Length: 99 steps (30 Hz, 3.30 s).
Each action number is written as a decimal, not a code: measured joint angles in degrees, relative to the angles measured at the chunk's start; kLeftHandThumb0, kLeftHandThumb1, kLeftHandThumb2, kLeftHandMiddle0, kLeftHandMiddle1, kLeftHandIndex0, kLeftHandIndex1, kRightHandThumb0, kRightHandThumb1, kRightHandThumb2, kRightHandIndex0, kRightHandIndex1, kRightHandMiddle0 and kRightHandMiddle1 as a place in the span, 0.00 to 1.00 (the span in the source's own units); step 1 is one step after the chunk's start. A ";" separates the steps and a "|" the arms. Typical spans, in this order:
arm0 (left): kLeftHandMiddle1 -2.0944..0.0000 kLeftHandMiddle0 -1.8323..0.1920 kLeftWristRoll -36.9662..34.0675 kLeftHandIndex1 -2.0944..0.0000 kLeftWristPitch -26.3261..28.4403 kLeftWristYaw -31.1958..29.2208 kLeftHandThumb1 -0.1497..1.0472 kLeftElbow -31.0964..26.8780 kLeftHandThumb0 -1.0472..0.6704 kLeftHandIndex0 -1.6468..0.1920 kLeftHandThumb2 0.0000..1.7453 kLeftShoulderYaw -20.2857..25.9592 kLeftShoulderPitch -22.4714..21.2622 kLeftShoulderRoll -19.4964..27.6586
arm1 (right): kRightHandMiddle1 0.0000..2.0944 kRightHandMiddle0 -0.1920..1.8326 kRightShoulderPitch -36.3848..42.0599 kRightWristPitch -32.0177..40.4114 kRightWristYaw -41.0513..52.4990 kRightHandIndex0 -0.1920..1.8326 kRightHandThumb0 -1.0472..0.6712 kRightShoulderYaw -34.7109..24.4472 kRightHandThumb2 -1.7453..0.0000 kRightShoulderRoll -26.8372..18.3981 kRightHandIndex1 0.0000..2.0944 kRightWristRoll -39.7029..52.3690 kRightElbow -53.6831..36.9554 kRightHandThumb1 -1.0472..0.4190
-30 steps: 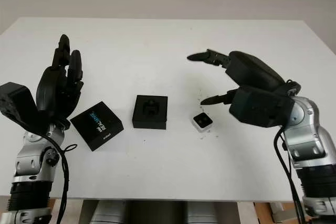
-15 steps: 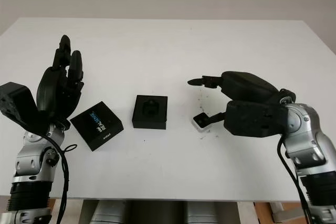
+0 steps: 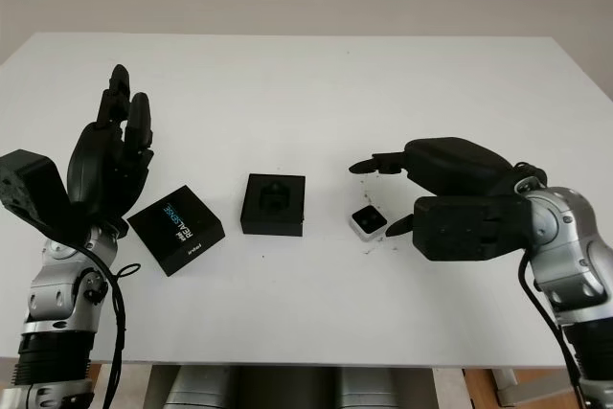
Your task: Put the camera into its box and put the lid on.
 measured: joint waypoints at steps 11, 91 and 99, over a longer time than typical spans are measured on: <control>1.00 1.00 -0.14 1.00 0.03 -0.46 1.00 -0.24 0.16 1.00 0.26 0.01 0.00 0.03 | 0.37 0.23 1.67 -9.53 -11.07 0.32 0.39 1.70 0.97 1.33 0.07 -3.41 6.54 0.16; 1.00 1.00 0.02 1.00 2.40 1.51 1.00 -2.61 0.17 1.00 0.25 -0.10 0.12 -0.24 | 0.47 0.25 -0.61 -12.39 -13.89 0.33 0.40 5.39 0.97 2.49 0.04 -1.64 17.27 0.13; 1.00 1.00 0.03 1.00 2.28 1.85 1.00 -2.62 0.17 1.00 0.25 -0.13 0.13 -0.36 | 0.46 0.26 -0.54 -12.41 -14.17 0.33 0.37 5.40 0.97 2.49 0.04 -1.73 17.27 0.13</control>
